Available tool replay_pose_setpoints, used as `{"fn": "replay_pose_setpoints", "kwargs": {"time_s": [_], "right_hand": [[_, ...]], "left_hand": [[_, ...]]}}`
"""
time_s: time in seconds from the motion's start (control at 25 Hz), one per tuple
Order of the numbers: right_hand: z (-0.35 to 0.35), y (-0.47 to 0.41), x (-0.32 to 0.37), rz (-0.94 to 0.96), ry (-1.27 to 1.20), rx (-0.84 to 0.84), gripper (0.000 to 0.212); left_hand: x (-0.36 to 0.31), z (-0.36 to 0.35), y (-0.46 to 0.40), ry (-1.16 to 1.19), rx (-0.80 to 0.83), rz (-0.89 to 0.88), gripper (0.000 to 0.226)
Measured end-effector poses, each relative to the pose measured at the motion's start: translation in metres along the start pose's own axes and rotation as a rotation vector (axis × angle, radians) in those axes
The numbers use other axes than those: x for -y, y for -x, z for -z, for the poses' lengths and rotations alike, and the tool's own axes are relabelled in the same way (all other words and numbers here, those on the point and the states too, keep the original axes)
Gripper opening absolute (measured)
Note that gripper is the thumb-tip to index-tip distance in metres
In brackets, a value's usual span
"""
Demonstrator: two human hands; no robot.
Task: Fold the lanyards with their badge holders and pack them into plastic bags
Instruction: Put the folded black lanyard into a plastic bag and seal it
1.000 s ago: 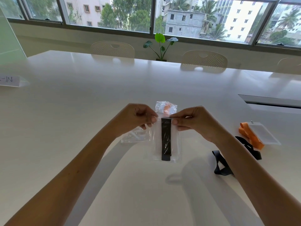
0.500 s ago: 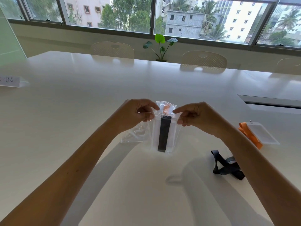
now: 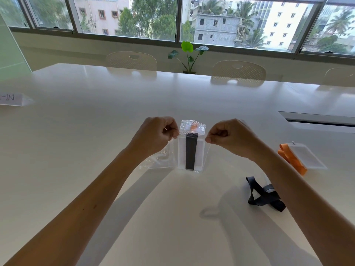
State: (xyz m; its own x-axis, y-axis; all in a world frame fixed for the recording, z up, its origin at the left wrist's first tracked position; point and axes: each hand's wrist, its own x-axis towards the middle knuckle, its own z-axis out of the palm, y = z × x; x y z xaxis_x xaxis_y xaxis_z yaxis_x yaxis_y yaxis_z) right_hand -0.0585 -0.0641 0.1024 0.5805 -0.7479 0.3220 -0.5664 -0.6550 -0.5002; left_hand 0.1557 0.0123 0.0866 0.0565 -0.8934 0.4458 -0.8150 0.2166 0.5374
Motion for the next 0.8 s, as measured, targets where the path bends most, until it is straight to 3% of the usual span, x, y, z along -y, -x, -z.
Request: {"fn": "replay_pose_setpoints", "kwargs": {"time_s": [0.28,0.6,0.8], "right_hand": [[-0.006,0.003,-0.002,0.105,0.008,-0.13,0.002],[-0.002,0.011,-0.021,0.01,-0.122,-0.178,0.013],[-0.005,0.017,-0.034,0.038,-0.05,-0.244,0.019]], "left_hand": [[-0.007,-0.018,0.004,-0.077,-0.172,-0.009,0.026],[-0.018,-0.038,-0.003,0.477,-0.154,0.324,0.012],[-0.028,-0.055,-0.001,0.27,-0.268,0.227,0.015]]}}
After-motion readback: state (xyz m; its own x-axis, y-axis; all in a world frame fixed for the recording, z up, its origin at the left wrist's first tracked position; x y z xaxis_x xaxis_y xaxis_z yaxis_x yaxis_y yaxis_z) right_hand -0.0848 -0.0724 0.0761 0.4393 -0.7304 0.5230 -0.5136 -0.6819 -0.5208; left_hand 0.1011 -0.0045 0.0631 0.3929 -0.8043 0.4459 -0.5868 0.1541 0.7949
